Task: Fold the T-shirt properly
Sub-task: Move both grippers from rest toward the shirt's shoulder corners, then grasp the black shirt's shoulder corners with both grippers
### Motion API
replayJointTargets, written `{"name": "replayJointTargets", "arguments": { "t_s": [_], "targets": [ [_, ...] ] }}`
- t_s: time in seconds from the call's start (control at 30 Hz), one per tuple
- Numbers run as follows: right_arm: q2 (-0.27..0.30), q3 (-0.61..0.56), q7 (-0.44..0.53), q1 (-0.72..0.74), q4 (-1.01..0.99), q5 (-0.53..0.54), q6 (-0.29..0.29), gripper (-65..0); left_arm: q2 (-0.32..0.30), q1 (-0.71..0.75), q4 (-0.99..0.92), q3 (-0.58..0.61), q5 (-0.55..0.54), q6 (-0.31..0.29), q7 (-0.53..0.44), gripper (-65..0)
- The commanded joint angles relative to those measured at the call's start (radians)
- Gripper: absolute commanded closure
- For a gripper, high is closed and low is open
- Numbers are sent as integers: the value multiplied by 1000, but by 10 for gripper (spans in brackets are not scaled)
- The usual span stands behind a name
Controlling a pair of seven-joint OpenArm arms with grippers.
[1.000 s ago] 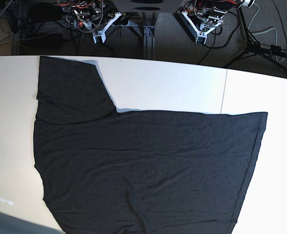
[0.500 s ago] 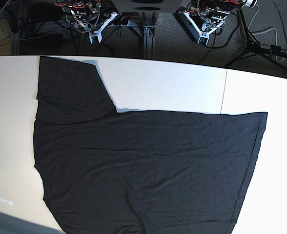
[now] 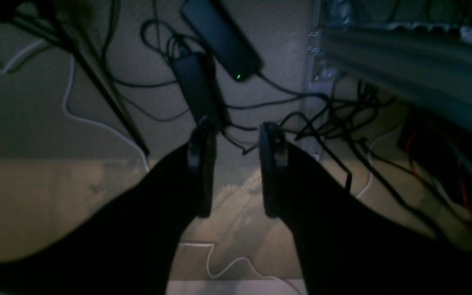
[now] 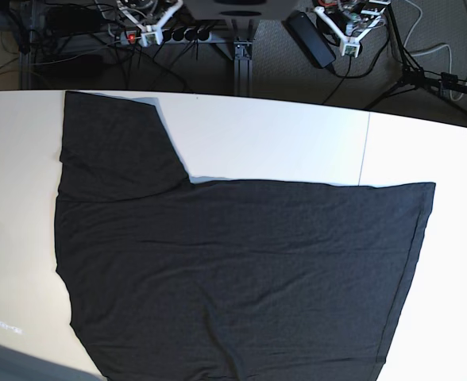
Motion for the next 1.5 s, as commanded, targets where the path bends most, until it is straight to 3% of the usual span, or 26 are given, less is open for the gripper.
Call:
{"name": "replayJointTargets", "arguments": {
  "t_s": [0.0, 0.13, 0.23, 0.27, 0.47, 0.63, 0.87, 1.0, 1.17, 1.3, 1.37, 1.47],
  "targets": [
    [29, 2, 11, -30, 38, 2, 13, -21, -24, 28, 48, -6, -10, -68, 4, -219],
    [102, 2, 11, -148, 205, 31, 155, -21, -88, 135, 250, -86, -36, -296, 40, -219],
    [157, 2, 11, -241, 353, 138, 204, -21, -120, 214, 397, -199, -101, -478, 51, -219],
    [177, 2, 10, -273, 407, 173, 210, -21, -128, 242, 448, -240, -124, -498, 66, -219],
    [299, 2, 7, -465, 739, 217, 212, -21, -177, 391, 760, -418, -294, -498, 219, -220],
    [372, 13, 3, -621, 1019, 251, 211, -22, -195, 517, 1026, -545, -345, -498, 301, -220],
    [383, 130, -127, -705, 1326, 281, 211, -22, -195, 638, 1341, -681, -397, -498, 306, -222],
    [383, 238, -142, -681, 1396, 335, 208, -22, -196, 663, 1411, -695, -396, -498, 309, -222],
    [383, 382, -259, -582, 1398, 465, 203, -144, -198, 663, 1413, -694, -396, -498, 334, -222],
    [389, 453, -296, -529, 1389, 562, 115, -262, -198, 671, 1413, -695, -396, -498, 341, -227],
    [394, 468, -313, -504, 1379, 573, 86, -311, -202, 676, 1413, -694, -397, -498, 341, -263],
    [397, 470, -337, -470, 1336, 571, 39, -336, -217, 680, 1413, -695, -396, -498, 345, -305]
  ]
}}
